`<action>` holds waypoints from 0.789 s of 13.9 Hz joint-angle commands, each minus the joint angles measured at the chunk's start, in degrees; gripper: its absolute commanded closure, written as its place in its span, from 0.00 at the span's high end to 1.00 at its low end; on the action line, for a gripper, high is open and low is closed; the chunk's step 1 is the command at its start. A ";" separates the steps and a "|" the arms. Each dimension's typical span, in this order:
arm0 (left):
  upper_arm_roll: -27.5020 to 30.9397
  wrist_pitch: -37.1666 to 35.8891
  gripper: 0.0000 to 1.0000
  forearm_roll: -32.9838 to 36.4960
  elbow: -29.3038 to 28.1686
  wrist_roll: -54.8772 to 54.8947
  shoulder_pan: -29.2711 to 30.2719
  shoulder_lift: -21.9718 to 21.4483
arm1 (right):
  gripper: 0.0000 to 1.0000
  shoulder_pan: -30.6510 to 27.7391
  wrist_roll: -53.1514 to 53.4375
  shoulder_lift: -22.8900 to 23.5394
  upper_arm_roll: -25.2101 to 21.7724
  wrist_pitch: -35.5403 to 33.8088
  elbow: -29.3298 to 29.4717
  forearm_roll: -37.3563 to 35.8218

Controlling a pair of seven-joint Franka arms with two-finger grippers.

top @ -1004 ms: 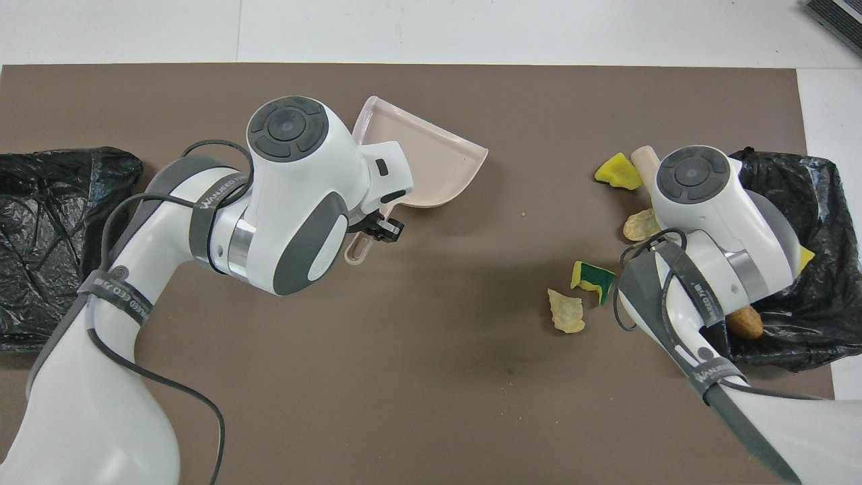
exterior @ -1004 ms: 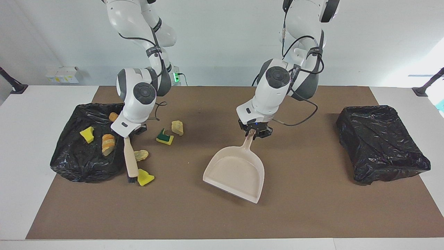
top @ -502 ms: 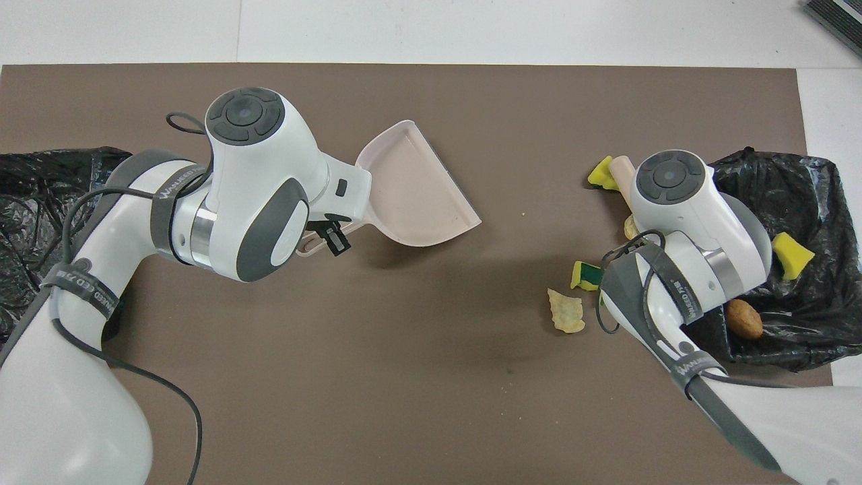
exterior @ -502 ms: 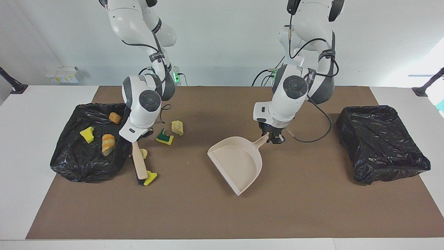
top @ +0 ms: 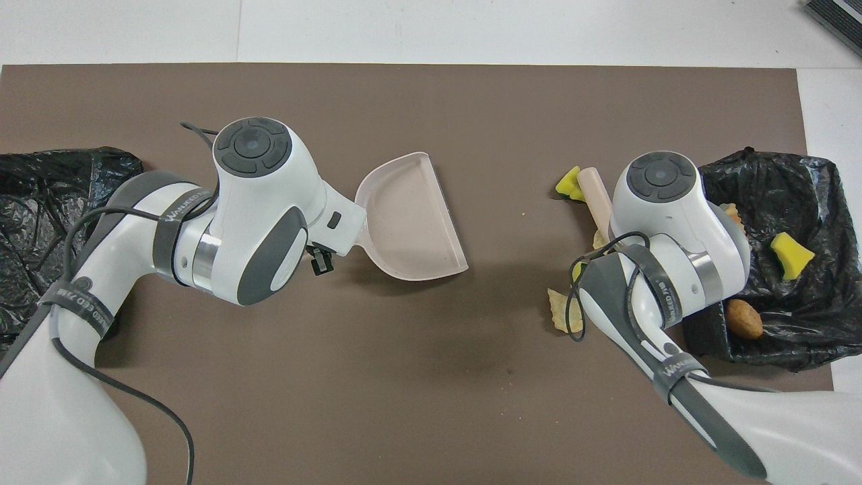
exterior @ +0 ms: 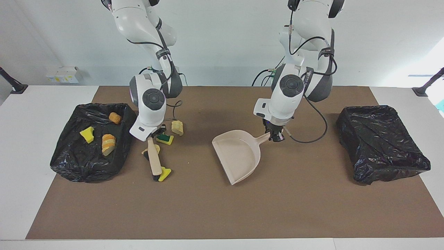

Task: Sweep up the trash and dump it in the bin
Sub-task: 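Sweep yellow sponge pieces into the dustpan with the right gripper's brush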

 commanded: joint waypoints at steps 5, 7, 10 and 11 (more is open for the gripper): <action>0.03 3.05 0.00 2.39 -9.35 2.61 -1.46 -6.21 | 0.00 6.27 3.18 -0.24 0.22 -0.01 -0.45 9.45; 0.03 3.41 0.00 2.48 -10.94 2.61 -1.47 -7.01 | 0.00 8.73 5.55 -0.15 0.22 -0.01 0.25 11.56; 0.03 4.37 0.00 2.48 -13.49 2.44 -1.90 -8.50 | 0.00 12.51 8.54 0.11 0.22 0.69 0.61 16.30; 0.03 4.89 0.00 2.48 -13.84 2.43 -1.99 -8.59 | 0.00 13.48 9.33 0.20 0.22 0.86 0.96 18.14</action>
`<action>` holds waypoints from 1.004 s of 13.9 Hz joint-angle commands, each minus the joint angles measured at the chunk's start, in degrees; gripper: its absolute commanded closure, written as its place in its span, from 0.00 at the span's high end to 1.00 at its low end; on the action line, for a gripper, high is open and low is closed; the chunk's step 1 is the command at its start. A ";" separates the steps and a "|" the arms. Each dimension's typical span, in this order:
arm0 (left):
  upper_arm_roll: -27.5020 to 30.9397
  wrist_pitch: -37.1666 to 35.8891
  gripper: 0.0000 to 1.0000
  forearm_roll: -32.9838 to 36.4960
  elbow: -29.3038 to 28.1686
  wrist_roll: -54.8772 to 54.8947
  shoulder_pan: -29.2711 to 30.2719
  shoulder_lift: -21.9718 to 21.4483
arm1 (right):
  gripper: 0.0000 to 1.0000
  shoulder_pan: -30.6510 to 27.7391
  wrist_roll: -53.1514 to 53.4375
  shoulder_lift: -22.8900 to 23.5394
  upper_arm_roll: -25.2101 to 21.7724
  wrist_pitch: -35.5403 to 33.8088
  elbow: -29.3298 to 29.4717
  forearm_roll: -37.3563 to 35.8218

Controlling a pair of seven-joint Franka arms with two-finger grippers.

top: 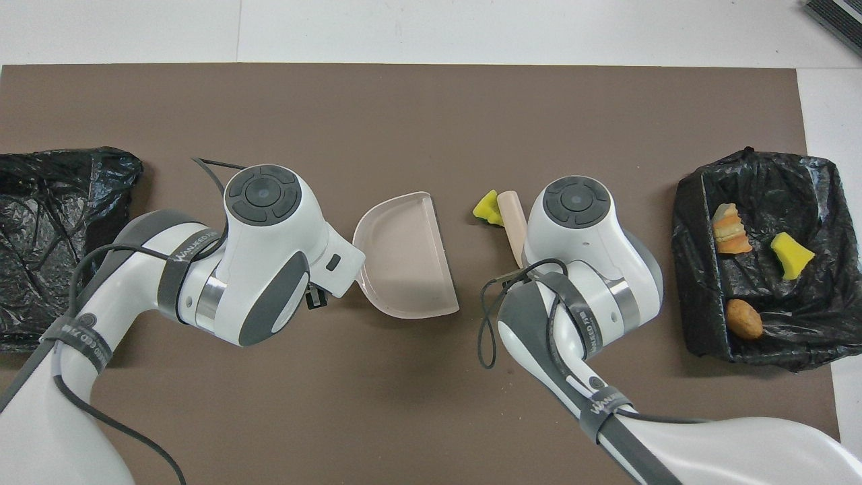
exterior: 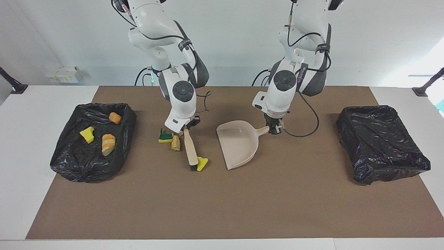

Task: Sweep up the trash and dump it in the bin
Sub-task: 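Sweep yellow sponge pieces into the dustpan with the right gripper's brush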

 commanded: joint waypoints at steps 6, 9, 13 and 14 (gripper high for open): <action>0.56 3.74 0.00 0.78 -3.91 -0.01 -1.00 -3.10 | 0.00 3.99 -3.30 0.35 0.20 1.57 1.06 22.26; 0.56 3.83 0.00 0.78 -4.00 -0.01 -1.00 -3.10 | 0.00 3.12 -3.39 -3.24 0.02 -2.81 1.58 27.90; 0.56 4.44 0.00 0.78 -4.70 -0.01 -1.00 -3.36 | 0.00 -2.76 1.25 -11.59 -0.59 -15.27 -0.43 26.51; 0.56 4.44 0.00 0.78 -4.79 -0.01 -1.00 -3.36 | 0.00 -4.34 3.53 -13.26 -0.59 -17.39 -1.31 25.37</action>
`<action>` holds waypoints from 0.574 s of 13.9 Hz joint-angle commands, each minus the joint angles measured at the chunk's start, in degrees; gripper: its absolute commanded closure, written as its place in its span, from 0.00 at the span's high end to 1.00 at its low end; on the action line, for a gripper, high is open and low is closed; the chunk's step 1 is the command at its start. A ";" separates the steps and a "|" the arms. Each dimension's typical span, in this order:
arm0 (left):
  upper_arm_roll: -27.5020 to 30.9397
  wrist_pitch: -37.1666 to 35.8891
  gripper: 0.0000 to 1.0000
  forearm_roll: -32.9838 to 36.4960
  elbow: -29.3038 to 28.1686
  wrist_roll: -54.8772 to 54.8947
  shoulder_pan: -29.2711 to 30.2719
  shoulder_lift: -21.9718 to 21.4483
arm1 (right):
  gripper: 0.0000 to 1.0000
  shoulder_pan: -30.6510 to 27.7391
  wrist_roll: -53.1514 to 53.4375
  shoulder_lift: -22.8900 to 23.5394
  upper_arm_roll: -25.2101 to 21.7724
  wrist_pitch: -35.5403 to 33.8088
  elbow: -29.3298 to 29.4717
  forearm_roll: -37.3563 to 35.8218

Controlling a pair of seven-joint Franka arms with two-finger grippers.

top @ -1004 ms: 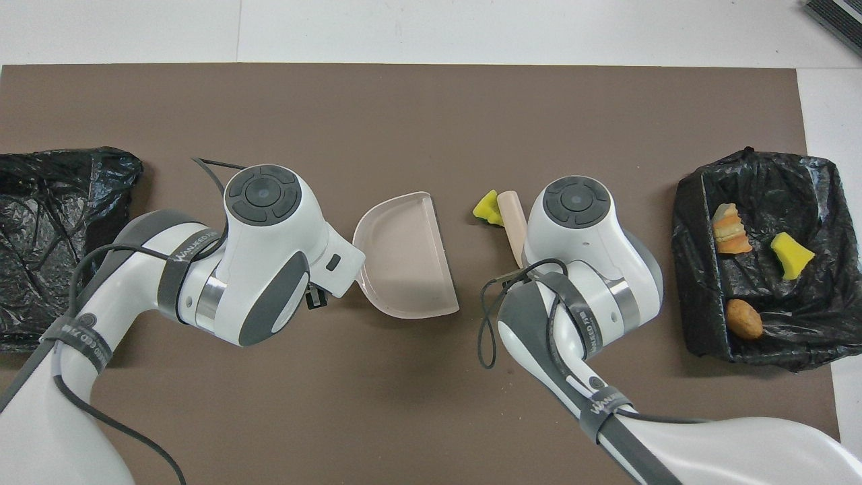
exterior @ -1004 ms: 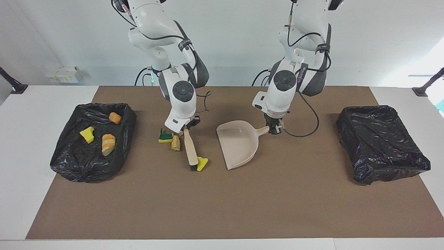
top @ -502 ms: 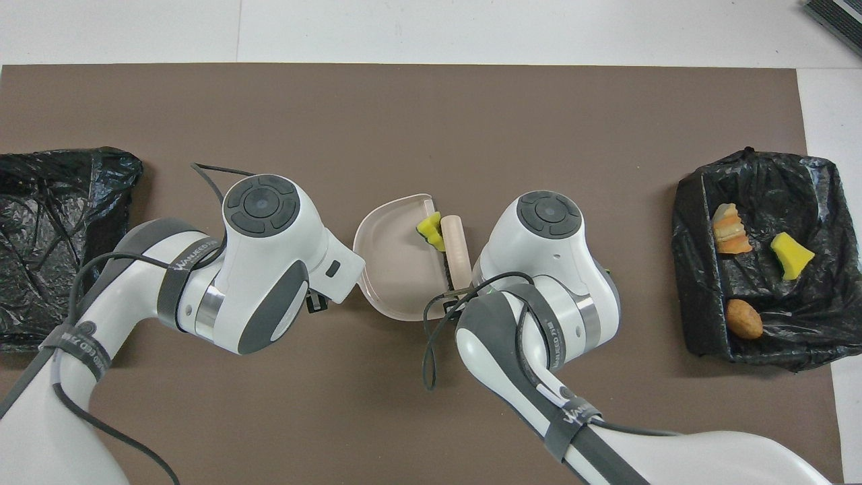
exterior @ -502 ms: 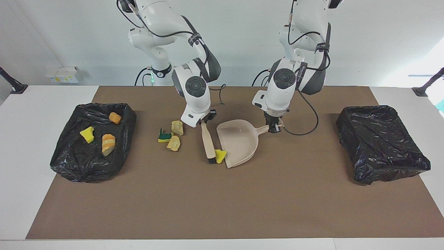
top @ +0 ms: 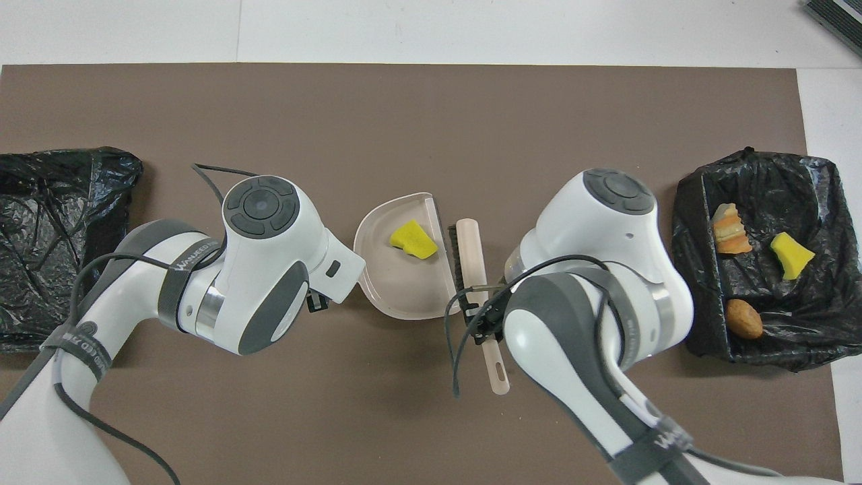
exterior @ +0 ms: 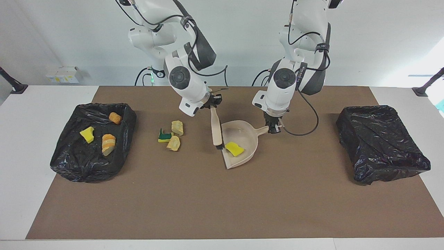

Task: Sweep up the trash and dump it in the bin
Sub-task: 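Move the brush with the right gripper behind the remaining trash pieces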

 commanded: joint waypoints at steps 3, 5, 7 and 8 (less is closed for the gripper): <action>0.69 2.64 0.00 0.76 -3.91 -0.01 -0.94 -2.95 | 0.00 -6.79 10.03 -6.49 0.23 -6.23 -4.99 -7.01; 0.69 3.52 0.00 0.76 -4.53 -0.01 -0.94 -3.13 | 0.00 -9.86 13.81 -7.98 0.23 -6.06 -7.79 -8.25; 0.69 3.61 0.00 0.76 -4.62 0.08 -0.94 -3.30 | 0.00 -12.59 15.84 -10.79 0.23 -5.36 -12.44 -9.31; 0.69 3.61 0.00 0.76 -4.88 0.08 -0.94 -3.39 | 0.00 -13.39 16.63 -12.89 0.23 -3.44 -15.69 -9.40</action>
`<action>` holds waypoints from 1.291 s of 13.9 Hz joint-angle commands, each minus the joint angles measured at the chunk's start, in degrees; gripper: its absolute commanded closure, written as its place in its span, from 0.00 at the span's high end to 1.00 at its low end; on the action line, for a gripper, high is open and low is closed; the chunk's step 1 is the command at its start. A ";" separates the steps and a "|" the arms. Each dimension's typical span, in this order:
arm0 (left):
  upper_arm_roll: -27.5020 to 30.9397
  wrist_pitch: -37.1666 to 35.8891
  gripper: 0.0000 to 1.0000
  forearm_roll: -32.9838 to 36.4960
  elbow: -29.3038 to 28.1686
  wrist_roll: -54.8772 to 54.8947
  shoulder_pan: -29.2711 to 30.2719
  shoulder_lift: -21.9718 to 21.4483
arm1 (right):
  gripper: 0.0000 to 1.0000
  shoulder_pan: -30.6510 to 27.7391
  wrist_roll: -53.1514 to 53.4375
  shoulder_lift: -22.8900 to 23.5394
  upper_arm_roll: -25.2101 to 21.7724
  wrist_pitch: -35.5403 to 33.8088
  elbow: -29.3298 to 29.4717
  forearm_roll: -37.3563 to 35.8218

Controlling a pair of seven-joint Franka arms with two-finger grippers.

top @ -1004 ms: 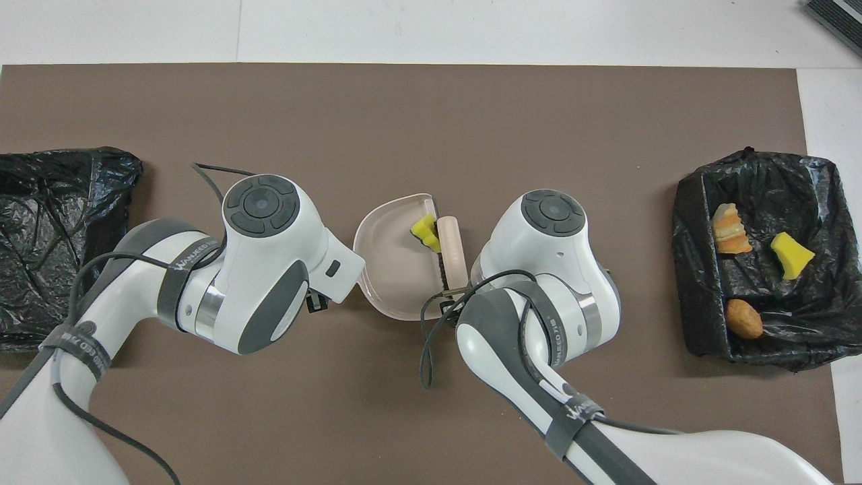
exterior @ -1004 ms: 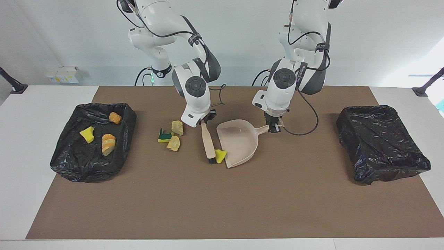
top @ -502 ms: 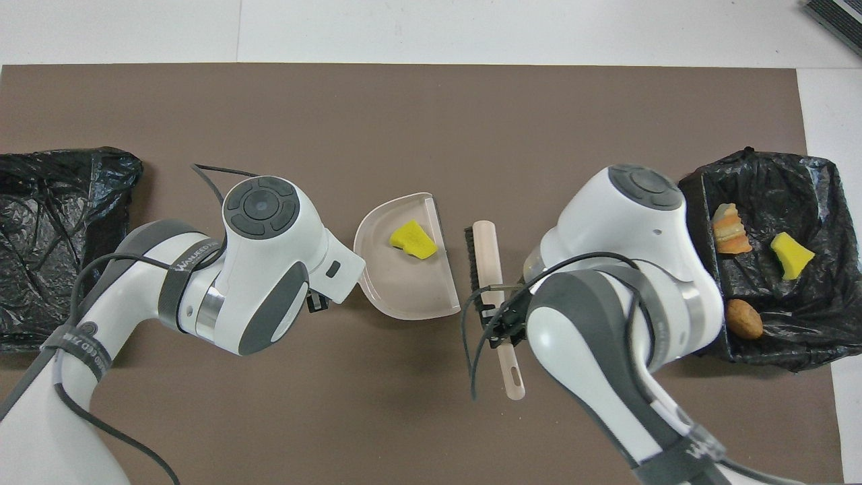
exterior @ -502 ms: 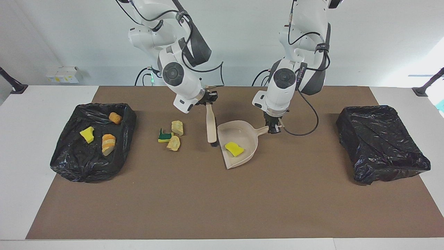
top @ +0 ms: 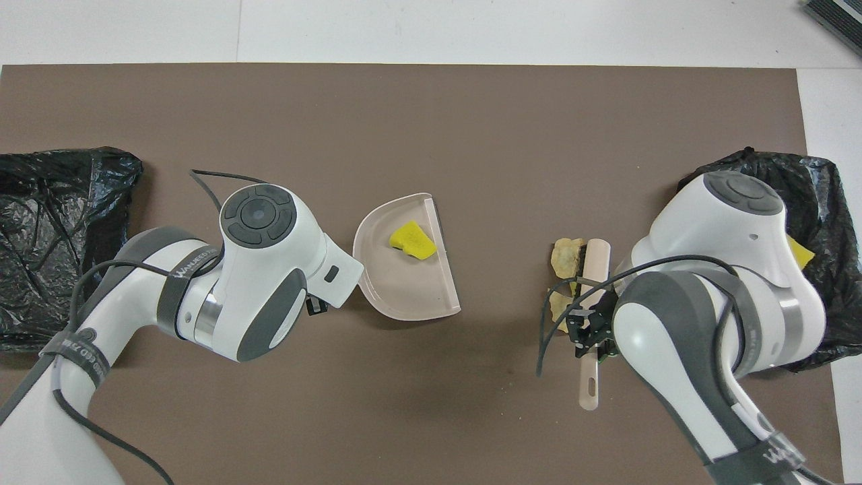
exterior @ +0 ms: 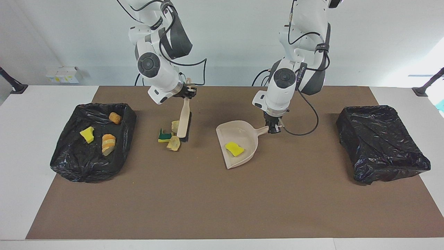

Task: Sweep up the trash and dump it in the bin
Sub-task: 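Move the brush with the right gripper behind the remaining trash pieces, then sweep the trash pieces into the dustpan with the right gripper's brush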

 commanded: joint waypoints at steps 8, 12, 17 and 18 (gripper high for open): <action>0.69 2.16 0.00 0.76 -2.94 0.08 -0.94 -2.38 | 0.00 -1.47 5.25 -11.56 1.00 19.28 -25.06 -0.75; 0.69 2.08 0.00 0.76 -2.94 0.08 -0.94 -2.38 | 0.00 4.78 7.73 -7.17 1.08 22.28 -21.56 -0.31; 0.60 1.90 0.00 0.76 -3.38 -0.01 -0.77 -2.55 | 0.00 9.80 6.68 2.58 1.08 21.58 -9.08 -2.16; 0.60 1.55 0.00 0.76 -3.38 0.08 -0.85 -2.38 | 0.00 11.11 6.50 4.60 1.08 21.40 -6.71 -2.33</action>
